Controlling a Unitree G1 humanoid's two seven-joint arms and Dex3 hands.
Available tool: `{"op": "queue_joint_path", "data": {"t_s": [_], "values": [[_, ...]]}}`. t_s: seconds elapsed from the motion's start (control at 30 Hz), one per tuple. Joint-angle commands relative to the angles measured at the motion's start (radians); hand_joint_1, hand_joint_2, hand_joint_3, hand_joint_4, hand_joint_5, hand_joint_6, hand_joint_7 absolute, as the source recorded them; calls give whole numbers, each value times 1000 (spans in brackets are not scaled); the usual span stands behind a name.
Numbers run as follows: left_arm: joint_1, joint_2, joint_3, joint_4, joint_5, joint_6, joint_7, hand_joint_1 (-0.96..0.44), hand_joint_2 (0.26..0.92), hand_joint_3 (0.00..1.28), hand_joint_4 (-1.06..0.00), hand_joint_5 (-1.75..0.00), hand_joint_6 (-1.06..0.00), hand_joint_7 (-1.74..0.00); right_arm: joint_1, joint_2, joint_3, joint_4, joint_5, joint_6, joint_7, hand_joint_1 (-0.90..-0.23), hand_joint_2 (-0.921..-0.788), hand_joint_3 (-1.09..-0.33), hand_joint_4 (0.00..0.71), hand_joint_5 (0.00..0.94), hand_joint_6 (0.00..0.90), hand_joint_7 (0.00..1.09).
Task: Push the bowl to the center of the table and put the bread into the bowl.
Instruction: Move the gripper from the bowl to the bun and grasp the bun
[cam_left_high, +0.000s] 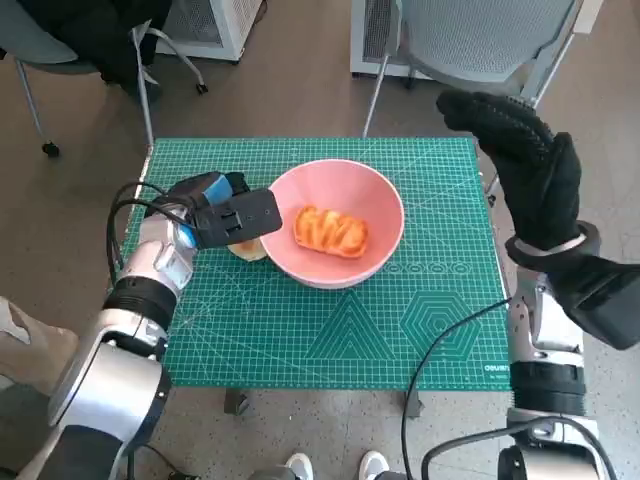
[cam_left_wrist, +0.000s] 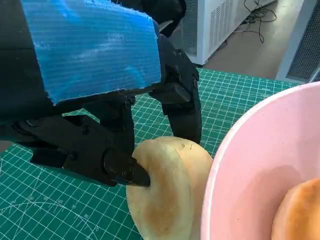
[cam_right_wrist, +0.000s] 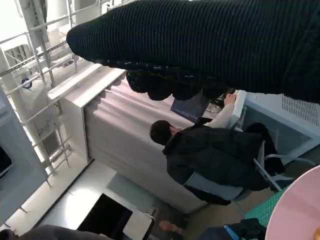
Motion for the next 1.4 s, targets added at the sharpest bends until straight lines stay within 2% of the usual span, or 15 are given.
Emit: {"op": "queue_joint_path", "data": {"t_s": [0.03, 0.7, 1.13, 1.4], "values": [[14, 25, 6, 8, -4, -2, -5, 1, 919, 36, -770, -1026, -620, -1224, 11, 4, 5, 12, -14, 1, 3, -711, -921, -782, 141, 0, -1, 510], [8, 104, 22, -35, -8, -16, 7, 1, 913, 20, -798, -1021, -654, -1164, 7, 19, 9, 21, -11, -3, -1, -710, -921, -782, 141, 0, -1, 510], [41, 104, 14, -51, 1, -19, 43, 1, 920, 35, -762, -1161, -638, -1076, 6, 27, 10, 17, -2, 8, 4, -707, -921, -784, 141, 0, -1, 509], [37, 119, 20, -58, -3, -29, 49, 1, 916, 35, -750, -1219, -677, -990, 3, 24, 8, 21, 2, 12, 8, -707, -921, -784, 140, 0, -1, 509]]}}
